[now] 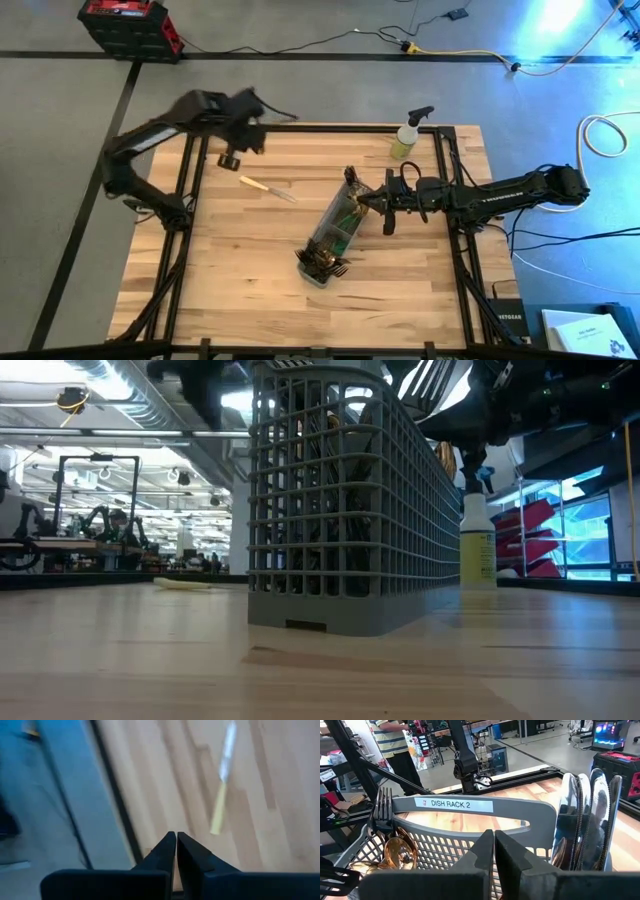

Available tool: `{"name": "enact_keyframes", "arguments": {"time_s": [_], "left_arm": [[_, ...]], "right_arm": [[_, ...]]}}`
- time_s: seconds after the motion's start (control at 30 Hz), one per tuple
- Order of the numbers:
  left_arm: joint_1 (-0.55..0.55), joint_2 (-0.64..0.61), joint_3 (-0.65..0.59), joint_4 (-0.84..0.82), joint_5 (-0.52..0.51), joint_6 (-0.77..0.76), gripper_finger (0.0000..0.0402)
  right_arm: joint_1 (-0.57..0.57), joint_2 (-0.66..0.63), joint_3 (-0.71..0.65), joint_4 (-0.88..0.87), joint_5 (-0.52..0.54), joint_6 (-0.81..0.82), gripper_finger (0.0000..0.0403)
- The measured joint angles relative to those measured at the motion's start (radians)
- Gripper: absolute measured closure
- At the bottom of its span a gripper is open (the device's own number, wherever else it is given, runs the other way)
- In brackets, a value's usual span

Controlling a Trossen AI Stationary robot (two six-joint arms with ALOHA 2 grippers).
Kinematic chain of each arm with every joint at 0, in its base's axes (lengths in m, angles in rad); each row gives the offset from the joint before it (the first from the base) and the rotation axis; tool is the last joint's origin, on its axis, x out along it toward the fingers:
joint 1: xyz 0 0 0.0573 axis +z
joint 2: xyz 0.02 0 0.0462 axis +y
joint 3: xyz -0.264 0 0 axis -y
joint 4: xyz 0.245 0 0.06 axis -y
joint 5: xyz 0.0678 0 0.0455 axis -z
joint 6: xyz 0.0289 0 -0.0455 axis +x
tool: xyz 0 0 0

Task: Sort silverware
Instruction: Put the table knife into the silverware tray

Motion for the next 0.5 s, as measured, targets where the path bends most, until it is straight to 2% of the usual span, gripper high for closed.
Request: {"name": "enact_keyframes", "arguments": {"time_s": [0.1,0.27,0.4,0.5], "left_arm": [[0.006,-0.079,0.016,0.085,0.050,-0.039,0.0401],[0.010,-0.170,0.011,0.222,0.260,-0.137,0.0399],[0.004,-0.196,-0.058,0.253,0.400,-0.189,0.0365],[-0.001,-0.221,-0.185,0.359,0.536,-0.239,0.0326]], "right_arm": [[0.000,0.000,0.000,0.003,0.000,0.003,0.0403],[0.000,0.000,0.000,0.016,-0.001,0.012,0.0403],[0.000,0.000,0.000,0.020,-0.010,0.015,0.0403],[0.000,0.000,0.000,0.021,-0.018,0.015,0.0403]]}}
